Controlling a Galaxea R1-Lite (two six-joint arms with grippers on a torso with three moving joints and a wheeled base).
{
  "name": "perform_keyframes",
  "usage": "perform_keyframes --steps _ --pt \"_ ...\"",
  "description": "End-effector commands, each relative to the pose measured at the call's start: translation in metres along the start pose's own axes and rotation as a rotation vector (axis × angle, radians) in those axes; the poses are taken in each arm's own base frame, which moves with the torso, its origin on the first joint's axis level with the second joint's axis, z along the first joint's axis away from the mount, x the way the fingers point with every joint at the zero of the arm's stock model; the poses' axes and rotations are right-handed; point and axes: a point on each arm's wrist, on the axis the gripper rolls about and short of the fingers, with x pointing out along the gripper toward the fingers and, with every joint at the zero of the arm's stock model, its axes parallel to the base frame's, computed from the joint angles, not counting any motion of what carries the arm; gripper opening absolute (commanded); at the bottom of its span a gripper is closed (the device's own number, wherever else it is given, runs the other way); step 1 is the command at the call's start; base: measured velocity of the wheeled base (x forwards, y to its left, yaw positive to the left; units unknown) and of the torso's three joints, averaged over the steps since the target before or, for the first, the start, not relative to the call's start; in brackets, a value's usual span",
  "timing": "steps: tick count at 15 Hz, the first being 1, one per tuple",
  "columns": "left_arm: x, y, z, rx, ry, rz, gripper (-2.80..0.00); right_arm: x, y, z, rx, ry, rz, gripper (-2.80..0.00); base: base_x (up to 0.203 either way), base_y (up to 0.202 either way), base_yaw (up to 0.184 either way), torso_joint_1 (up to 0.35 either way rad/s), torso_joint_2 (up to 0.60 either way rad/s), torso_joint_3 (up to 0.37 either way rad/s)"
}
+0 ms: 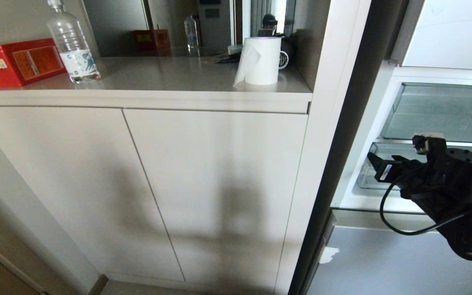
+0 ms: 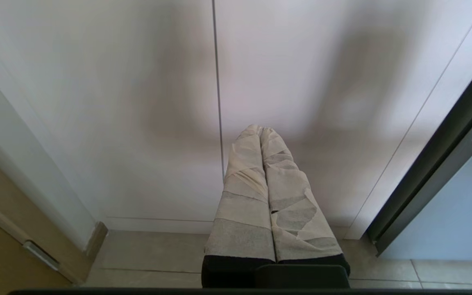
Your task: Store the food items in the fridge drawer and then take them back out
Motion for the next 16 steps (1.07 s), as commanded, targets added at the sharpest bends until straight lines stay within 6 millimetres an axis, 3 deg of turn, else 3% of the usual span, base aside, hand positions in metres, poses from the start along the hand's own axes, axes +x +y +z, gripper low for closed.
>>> perform_keyframes --steps 1,6,11,16 --pt "0.0 0.0 0.0 0.0 0.0 0.0 -2.8 0.0 0.002 0.001 0.0 -0.007 0.006 -2.8 0.0 0.0 0.0 0.0 0.0 0.0" --pt "0.0 0.0 0.0 0.0 0.0 0.0 -2.8 -0.003 0.023 -0.002 0.001 0.004 0.065 -2.8 0.0 0.0 0.0 0.0 0.0 0.0" --pt "0.0 0.0 0.0 0.0 0.0 0.0 -2.8 -0.009 0.024 0.003 0.002 -0.006 0.067 -2.8 0.0 0.0 0.0 0.0 0.0 0.0" --pt "0.0 0.0 0.0 0.0 0.0 0.0 -2.8 -0.047 0.02 0.017 0.004 -0.01 0.069 -2.8 0.0 0.0 0.0 0.0 0.0 0.0"
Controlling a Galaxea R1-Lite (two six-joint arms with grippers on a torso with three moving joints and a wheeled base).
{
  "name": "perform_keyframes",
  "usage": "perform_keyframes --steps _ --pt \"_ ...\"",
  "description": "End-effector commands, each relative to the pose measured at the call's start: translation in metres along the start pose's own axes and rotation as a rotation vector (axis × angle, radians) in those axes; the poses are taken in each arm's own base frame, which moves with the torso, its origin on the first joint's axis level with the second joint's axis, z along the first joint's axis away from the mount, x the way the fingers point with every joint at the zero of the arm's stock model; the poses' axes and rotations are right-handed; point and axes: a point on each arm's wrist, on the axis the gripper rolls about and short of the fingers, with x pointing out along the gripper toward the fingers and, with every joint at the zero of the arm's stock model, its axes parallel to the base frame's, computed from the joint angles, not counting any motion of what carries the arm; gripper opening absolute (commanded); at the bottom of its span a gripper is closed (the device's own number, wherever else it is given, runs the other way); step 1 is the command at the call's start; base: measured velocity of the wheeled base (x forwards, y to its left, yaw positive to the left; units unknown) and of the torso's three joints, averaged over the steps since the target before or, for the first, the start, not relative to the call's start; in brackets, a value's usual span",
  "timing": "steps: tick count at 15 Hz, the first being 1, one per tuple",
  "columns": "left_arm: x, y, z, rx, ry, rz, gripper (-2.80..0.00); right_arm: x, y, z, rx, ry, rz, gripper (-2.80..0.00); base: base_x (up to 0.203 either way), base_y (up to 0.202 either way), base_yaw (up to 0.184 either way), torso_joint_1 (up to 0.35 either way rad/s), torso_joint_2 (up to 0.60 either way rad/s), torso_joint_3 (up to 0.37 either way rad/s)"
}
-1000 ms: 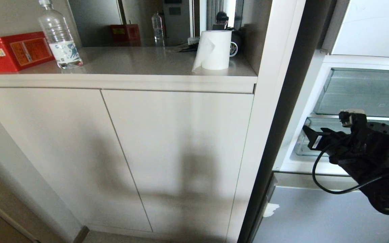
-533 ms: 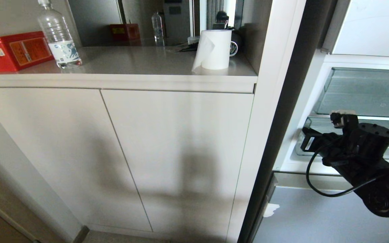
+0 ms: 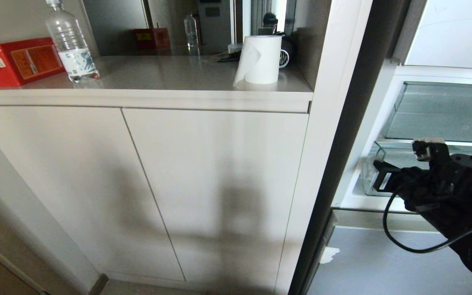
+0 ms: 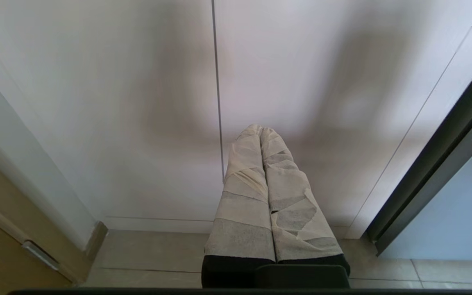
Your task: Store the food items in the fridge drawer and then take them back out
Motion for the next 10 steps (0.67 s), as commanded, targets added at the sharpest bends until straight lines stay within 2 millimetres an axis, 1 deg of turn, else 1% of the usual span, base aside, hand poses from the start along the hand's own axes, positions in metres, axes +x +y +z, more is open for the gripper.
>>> perform_keyframes --steps 1,5,7,8,9,10 --pt "0.0 0.0 0.0 0.0 0.0 0.0 -2.8 -0.024 0.0 0.009 0.003 -0.023 0.001 -2.8 0.0 0.0 0.0 0.0 0.0 0.0" --pt "0.0 0.0 0.0 0.0 0.0 0.0 -2.8 -0.074 -0.002 0.015 0.001 -0.026 0.005 -2.8 0.0 0.0 0.0 0.0 0.0 0.0" --pt "0.0 0.0 0.0 0.0 0.0 0.0 -2.8 -0.092 -0.003 0.013 0.001 -0.014 0.007 -2.8 0.0 0.0 0.0 0.0 0.0 0.0" --pt "0.0 0.0 0.0 0.0 0.0 0.0 -2.8 -0.098 -0.003 0.013 0.003 -0.014 0.007 -2.8 0.0 0.0 0.0 0.0 0.0 0.0" --pt "0.0 0.0 0.0 0.0 0.0 0.0 -2.8 -0.103 -0.004 0.013 0.003 -0.016 0.007 0.0 0.0 0.0 0.0 0.0 0.0 0.0" --pt "0.0 0.0 0.0 0.0 0.0 0.0 -2.8 -0.108 -0.004 0.012 0.002 -0.013 0.008 0.0 0.0 0.0 0.0 0.0 0.0 0.0"
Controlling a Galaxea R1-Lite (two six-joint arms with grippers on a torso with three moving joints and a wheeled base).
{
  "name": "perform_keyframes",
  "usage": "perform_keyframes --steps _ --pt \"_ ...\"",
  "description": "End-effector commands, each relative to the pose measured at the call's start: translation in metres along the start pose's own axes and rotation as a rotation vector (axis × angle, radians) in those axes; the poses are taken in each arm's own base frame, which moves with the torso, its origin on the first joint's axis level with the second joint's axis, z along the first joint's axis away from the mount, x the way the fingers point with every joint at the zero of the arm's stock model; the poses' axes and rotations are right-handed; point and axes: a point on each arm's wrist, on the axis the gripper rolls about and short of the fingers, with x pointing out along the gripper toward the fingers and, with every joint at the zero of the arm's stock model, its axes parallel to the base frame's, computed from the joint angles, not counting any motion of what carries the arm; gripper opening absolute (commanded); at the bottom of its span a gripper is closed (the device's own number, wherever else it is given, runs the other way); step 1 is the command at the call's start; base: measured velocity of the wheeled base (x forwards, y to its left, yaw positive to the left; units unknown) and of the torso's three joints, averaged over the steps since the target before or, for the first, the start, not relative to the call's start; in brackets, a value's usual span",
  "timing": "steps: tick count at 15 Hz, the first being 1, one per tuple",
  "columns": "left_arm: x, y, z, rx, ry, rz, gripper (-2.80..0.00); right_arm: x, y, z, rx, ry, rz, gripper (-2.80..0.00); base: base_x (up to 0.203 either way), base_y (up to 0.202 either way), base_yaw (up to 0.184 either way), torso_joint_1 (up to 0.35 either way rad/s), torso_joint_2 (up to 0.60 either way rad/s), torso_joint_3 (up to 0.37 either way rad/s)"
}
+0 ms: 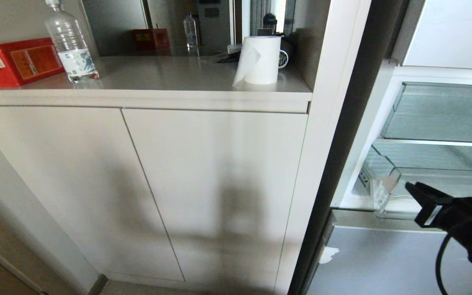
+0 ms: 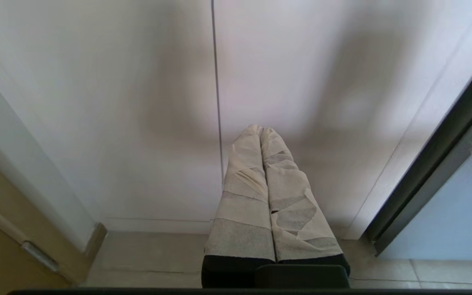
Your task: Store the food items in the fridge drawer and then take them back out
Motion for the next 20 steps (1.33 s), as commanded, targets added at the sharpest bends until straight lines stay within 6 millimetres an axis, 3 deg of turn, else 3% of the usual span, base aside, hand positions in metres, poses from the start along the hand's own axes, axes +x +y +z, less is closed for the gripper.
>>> perform_keyframes --steps 1,4,7,10,14,16,17,20 --pt "0.0 0.0 0.0 0.001 0.0 0.001 -2.8 -0.012 0.0 0.003 0.0 -0.017 0.003 0.0 0.0 0.0 0.0 -0.03 -0.01 0.009" --pt "0.0 0.0 0.0 0.0 0.0 0.001 -2.8 -0.026 -0.002 -0.008 0.007 0.032 -0.006 0.0 0.0 0.0 0.0 0.0 0.0 0.0" --pt "0.0 0.0 0.0 0.0 0.0 0.001 -2.8 -0.038 -0.003 -0.002 0.01 -0.012 -0.018 0.0 0.0 0.0 0.0 0.0 0.0 0.0" --pt "0.0 0.0 0.0 0.0 0.0 0.001 -2.8 -0.035 -0.015 0.029 0.006 -0.104 -0.1 0.0 0.0 0.0 0.0 0.0 0.0 0.0" --pt "0.0 0.0 0.0 0.0 0.0 0.001 -2.8 -0.034 -0.025 0.086 0.01 0.02 -0.154 0.0 0.0 0.0 0.0 0.0 0.0 0.0" --pt "0.0 0.0 0.0 0.0 0.0 0.001 -2.8 -0.021 -0.031 0.114 0.009 0.101 -0.18 0.0 0.0 0.0 0.0 0.0 0.0 0.0" --pt "0.0 0.0 0.0 0.0 0.0 0.001 -2.8 -0.006 -0.038 0.119 -0.001 0.154 -0.199 0.0 0.0 0.0 0.0 0.0 0.0 0.0" --pt "0.0 0.0 0.0 0.0 0.0 0.001 -2.8 0.044 -0.064 0.108 -0.018 0.296 -0.248 0.0 0.0 0.0 0.0 0.0 0.0 0.0"
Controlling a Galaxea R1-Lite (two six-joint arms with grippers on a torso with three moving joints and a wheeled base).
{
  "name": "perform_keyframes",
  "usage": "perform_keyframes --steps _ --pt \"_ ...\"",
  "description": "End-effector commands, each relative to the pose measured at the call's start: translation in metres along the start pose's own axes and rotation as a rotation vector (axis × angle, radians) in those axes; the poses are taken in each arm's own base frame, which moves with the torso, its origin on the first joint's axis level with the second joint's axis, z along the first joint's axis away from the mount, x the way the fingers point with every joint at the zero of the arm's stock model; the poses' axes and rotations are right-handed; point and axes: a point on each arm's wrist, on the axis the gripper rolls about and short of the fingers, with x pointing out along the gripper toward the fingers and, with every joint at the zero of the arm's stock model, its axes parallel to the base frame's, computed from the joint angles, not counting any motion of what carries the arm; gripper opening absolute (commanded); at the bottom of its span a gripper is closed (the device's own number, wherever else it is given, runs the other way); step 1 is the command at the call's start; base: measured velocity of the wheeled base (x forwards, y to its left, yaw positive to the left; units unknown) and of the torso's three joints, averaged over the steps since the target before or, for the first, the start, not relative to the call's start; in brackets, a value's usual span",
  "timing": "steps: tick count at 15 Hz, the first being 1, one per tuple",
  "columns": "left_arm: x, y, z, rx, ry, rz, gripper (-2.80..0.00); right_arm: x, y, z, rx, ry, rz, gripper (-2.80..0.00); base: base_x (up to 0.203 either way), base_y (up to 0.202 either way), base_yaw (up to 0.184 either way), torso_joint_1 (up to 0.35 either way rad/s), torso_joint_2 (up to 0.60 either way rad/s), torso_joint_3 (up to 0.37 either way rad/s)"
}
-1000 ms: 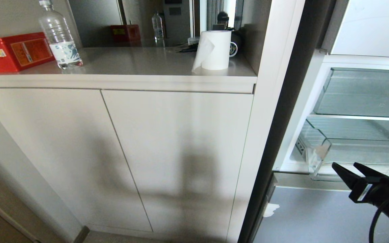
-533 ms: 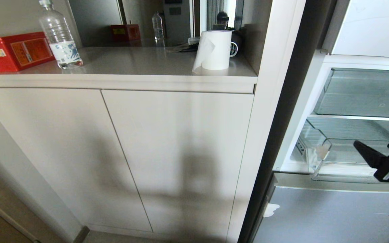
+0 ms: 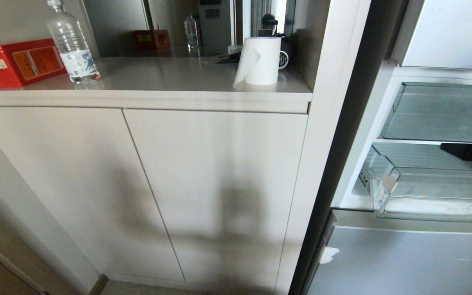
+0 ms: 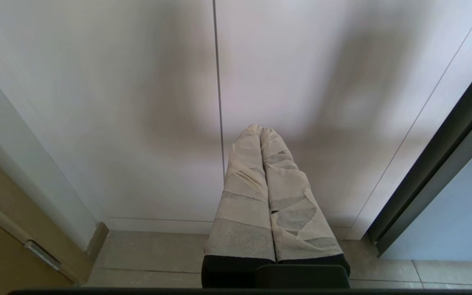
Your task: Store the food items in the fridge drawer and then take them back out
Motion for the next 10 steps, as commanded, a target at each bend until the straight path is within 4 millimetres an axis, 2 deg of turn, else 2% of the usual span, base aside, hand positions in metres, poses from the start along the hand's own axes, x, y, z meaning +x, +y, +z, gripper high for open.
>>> perform_keyframes --steps 1,10 --pt "0.0 0.0 0.0 0.0 0.0 0.0 -2.8 0.044 -0.01 -0.005 0.005 0.09 -0.03 0.0 0.0 0.0 0.0 0.0 0.0 0.0" --pt "0.0 0.0 0.0 0.0 0.0 0.0 -2.8 0.111 -0.025 -0.015 0.006 0.088 -0.033 0.0 0.0 0.0 0.0 0.0 0.0 0.0"
